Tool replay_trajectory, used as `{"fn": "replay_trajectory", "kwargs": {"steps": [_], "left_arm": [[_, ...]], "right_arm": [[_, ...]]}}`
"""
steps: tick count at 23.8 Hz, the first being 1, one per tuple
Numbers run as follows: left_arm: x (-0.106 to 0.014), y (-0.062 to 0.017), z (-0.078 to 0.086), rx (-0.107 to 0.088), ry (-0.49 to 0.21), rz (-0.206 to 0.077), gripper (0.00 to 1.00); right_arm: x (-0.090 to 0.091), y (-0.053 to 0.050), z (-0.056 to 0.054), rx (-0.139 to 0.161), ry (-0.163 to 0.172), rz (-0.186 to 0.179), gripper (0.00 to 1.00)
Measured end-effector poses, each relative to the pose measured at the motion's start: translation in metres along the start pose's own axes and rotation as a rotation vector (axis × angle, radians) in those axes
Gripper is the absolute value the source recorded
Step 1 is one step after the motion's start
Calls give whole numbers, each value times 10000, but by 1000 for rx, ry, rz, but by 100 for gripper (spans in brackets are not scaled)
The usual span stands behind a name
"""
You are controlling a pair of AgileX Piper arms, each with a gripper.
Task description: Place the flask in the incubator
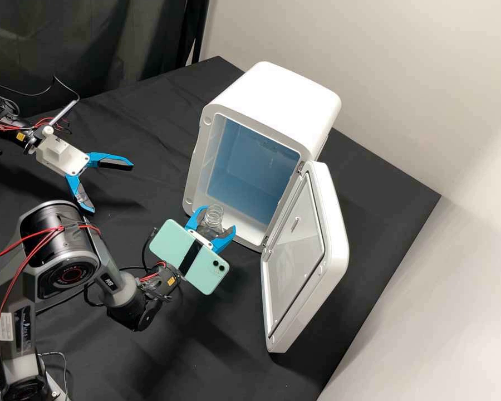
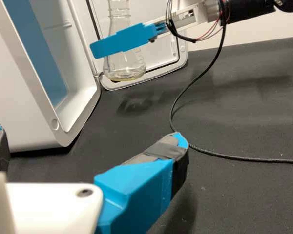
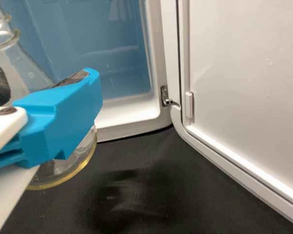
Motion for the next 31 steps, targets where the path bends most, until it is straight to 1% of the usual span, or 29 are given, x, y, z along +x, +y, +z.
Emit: {"fn": "replay_trajectory", "kwargs": {"steps": [3,7,9,12,15,18,21,24,27,29,31], "left_arm": [[0,0,0,0,0,0,100],[4,-1,21,2,-8,-1,100],[5,-1,27,2,-11,-1,100],[5,-1,27,2,-11,-1,100],[5,-1,27,2,-11,-1,100],[5,-1,27,2,-11,-1,100],[5,-1,31,3,-12,-1,100],[2,-6,31,2,-12,-3,100],[-10,-20,34,1,-12,-8,100],[-11,-22,35,1,-12,-9,100],[-11,-22,35,1,-12,-9,100]], "right_arm": [[38,7,-11,-4,9,-2,0],[67,44,-22,20,17,11,0],[84,64,-29,19,21,15,0],[97,126,-15,18,19,36,0],[107,198,4,33,13,68,0],[119,251,10,28,14,87,0],[127,297,17,30,16,101,0],[138,318,14,30,17,111,0],[159,361,6,29,20,132,0],[194,373,-23,32,29,145,0],[242,362,-60,33,43,144,0]]}}
